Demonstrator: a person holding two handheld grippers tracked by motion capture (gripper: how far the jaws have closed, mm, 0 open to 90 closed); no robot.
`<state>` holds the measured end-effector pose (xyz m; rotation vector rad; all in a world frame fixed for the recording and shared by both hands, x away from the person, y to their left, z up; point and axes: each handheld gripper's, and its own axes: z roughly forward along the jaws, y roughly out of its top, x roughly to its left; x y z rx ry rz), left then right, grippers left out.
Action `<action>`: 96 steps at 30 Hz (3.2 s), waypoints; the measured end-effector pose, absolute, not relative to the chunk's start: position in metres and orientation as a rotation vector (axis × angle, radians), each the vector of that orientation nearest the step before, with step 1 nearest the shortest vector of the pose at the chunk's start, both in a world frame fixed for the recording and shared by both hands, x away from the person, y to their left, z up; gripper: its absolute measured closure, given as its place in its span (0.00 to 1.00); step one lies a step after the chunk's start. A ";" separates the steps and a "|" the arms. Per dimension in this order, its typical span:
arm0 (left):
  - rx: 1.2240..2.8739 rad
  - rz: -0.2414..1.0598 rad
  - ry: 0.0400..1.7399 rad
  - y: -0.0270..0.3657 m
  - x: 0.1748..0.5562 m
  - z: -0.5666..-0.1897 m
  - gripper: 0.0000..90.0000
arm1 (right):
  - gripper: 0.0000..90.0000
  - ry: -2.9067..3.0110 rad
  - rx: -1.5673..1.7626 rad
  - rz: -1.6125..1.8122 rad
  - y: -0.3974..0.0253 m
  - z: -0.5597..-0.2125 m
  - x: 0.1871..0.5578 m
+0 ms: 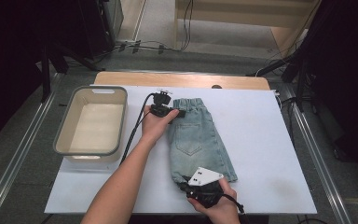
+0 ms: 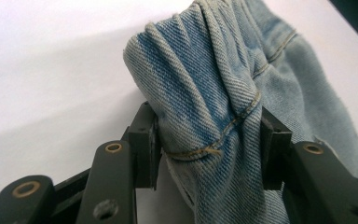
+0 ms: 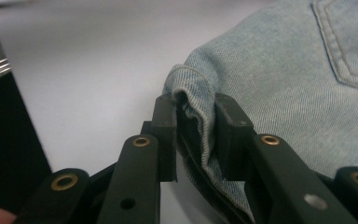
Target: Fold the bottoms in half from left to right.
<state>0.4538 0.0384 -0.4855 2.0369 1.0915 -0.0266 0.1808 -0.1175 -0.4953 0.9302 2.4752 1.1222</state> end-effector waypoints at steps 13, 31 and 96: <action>2.045 0.022 1.054 0.045 0.434 -0.477 0.33 | 0.39 2.475 0.879 1.251 -0.108 -0.488 0.172; 1.968 -0.038 0.794 0.050 0.312 -0.462 0.00 | 0.00 2.222 1.096 1.413 -0.237 -0.472 0.180; 1.985 0.049 0.766 0.117 0.213 -0.496 0.23 | 0.51 2.148 1.377 1.233 -0.261 -0.484 0.171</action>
